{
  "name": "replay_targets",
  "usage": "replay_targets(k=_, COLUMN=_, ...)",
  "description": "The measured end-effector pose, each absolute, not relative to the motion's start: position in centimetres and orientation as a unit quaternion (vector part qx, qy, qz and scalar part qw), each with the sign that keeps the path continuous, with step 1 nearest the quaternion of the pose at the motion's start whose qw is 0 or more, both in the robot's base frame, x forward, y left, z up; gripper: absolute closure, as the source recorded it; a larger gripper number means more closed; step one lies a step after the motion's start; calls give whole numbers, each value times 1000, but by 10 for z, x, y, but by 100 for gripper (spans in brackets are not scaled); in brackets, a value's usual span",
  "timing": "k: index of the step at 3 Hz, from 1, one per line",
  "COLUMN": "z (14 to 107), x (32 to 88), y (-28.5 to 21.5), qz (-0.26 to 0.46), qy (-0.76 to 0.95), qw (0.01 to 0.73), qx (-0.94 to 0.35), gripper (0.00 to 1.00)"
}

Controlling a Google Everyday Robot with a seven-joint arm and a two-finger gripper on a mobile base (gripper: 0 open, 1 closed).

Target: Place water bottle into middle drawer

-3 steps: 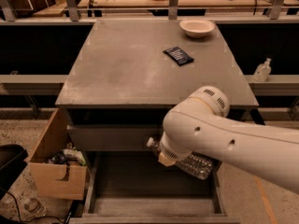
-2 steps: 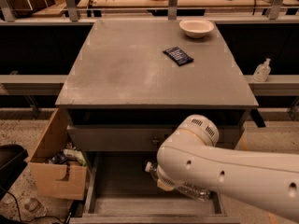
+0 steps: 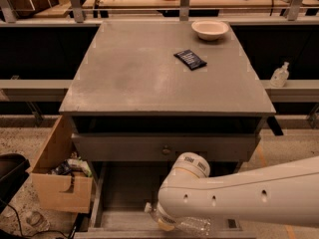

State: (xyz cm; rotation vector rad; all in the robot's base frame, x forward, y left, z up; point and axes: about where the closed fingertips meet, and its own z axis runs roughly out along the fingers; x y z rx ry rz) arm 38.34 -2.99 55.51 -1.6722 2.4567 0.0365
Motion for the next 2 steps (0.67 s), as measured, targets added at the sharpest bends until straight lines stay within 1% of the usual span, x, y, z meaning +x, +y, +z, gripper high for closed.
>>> replay_targets(k=1, z=503, x=396, y=14, qz=69, qy=800, qw=76, qx=-591, gripper=100)
replay_targets(k=2, z=487, x=411, y=40, qz=89, qy=787, qw=79, qx=-606, gripper=100)
